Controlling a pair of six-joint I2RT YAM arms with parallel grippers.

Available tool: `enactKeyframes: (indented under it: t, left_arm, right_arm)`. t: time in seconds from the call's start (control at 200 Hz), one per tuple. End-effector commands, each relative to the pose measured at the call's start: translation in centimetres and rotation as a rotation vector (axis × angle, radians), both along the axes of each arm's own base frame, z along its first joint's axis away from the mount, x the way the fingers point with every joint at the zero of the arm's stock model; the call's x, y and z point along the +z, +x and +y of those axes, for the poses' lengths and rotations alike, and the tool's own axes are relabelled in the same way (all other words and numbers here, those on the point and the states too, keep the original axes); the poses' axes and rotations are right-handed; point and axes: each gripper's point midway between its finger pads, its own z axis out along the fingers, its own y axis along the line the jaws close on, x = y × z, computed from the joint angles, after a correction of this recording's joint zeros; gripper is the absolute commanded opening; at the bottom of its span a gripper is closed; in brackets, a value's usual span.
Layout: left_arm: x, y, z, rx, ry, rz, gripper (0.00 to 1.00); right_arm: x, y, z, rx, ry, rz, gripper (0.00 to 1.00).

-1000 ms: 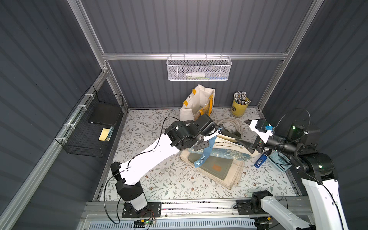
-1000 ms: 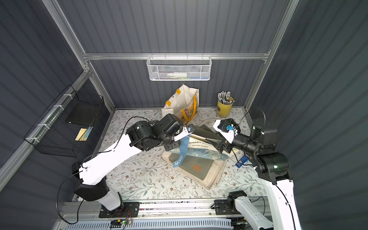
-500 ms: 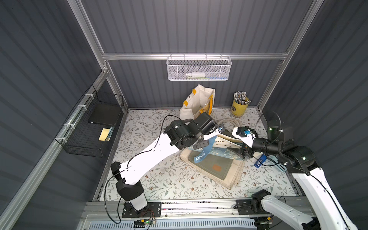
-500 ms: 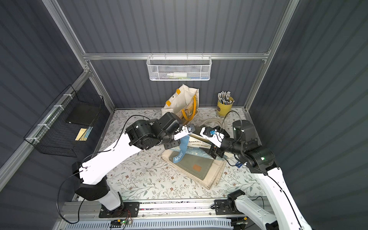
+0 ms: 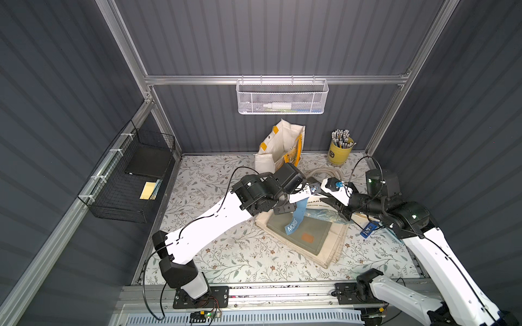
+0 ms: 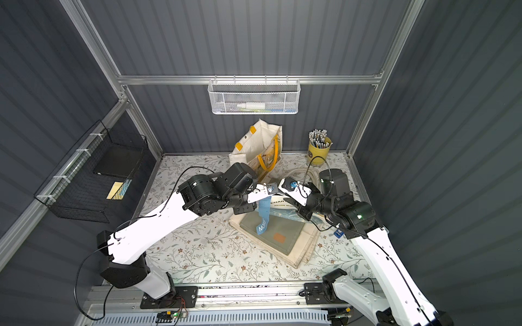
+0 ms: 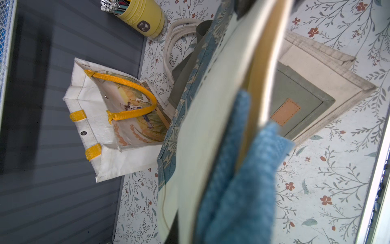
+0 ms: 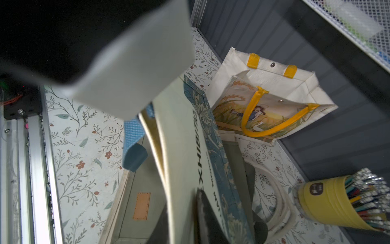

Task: Put away the canvas bag
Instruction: Press the canvas bag.

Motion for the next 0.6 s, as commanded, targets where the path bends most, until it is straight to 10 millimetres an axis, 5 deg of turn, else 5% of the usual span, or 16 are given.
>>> enactKeyframes:
  t: [0.0,0.07,0.29,0.45,0.595]
  left_arm:
    - [5.8,-2.3,-2.5,-0.134,-0.231,-0.031,0.0]
    - [5.9,-2.0,-2.6,-0.129,-0.237,-0.043,0.0]
    - [6.0,0.4,-0.9,0.021,-0.31,-0.189,0.98]
    - [6.9,-0.4,1.6,0.059,-0.465,-0.275,0.99]
    - [4.5,-1.2,4.7,0.088,-0.463,-0.29,0.99]
  right_arm:
    - [-1.0,1.6,-0.1,-0.043,-0.03,-0.013,0.0]
    - [-0.9,1.6,-0.1,-0.045,-0.027,-0.022,0.0]
    - [1.5,2.1,-0.7,-0.088,0.081,-0.098,0.0]
    - [2.1,2.3,-2.0,-0.086,0.133,-0.088,0.0]
    - [4.2,1.7,-2.6,-0.04,0.189,-0.166,0.0]
